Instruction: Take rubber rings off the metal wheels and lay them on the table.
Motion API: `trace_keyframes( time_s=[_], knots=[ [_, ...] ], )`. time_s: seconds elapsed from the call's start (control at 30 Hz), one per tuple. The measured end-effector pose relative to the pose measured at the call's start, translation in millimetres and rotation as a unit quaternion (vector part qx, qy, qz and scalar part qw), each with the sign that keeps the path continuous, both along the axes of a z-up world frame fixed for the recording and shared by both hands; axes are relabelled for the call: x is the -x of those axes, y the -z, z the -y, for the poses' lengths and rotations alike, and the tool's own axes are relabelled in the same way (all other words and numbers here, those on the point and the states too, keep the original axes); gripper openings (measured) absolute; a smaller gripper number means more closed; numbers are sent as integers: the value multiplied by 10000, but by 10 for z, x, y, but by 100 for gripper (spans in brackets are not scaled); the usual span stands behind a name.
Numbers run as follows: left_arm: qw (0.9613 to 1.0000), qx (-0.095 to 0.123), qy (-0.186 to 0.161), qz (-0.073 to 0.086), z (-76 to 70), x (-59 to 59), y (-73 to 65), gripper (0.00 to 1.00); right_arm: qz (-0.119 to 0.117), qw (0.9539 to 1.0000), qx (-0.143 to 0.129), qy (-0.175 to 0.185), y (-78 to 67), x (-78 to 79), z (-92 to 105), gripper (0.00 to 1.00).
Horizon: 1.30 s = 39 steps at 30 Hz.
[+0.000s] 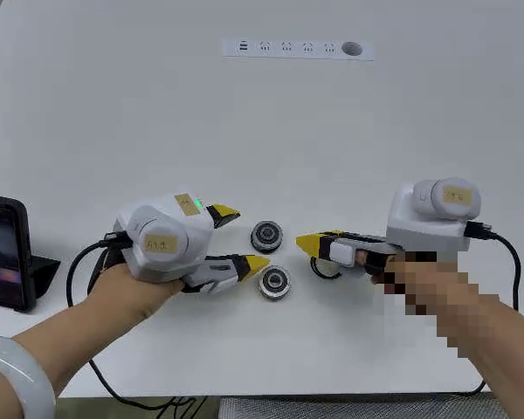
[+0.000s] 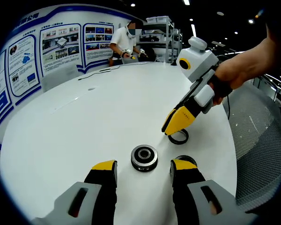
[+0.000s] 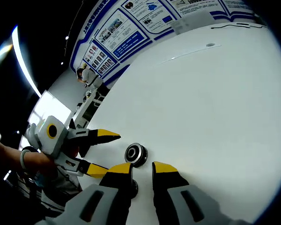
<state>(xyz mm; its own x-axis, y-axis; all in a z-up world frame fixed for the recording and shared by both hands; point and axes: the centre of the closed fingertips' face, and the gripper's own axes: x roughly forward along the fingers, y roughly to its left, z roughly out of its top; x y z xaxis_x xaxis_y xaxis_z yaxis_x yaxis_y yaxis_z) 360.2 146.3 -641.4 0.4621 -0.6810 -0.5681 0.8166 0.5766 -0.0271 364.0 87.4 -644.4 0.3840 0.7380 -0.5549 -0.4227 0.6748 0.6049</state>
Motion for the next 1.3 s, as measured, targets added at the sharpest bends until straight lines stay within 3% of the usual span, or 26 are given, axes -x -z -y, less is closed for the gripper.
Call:
trace_keyframes(
  time_s=[0.53, 1.3],
  knots=[
    [10000, 56, 13, -68, 104, -55, -6, 34, -52, 9999, -44, -79, 32, -42, -74, 18],
    [9997, -177, 162, -86, 171, -97, 68, 21, -117, 9998, -127, -55, 48, -71, -111, 18]
  ],
)
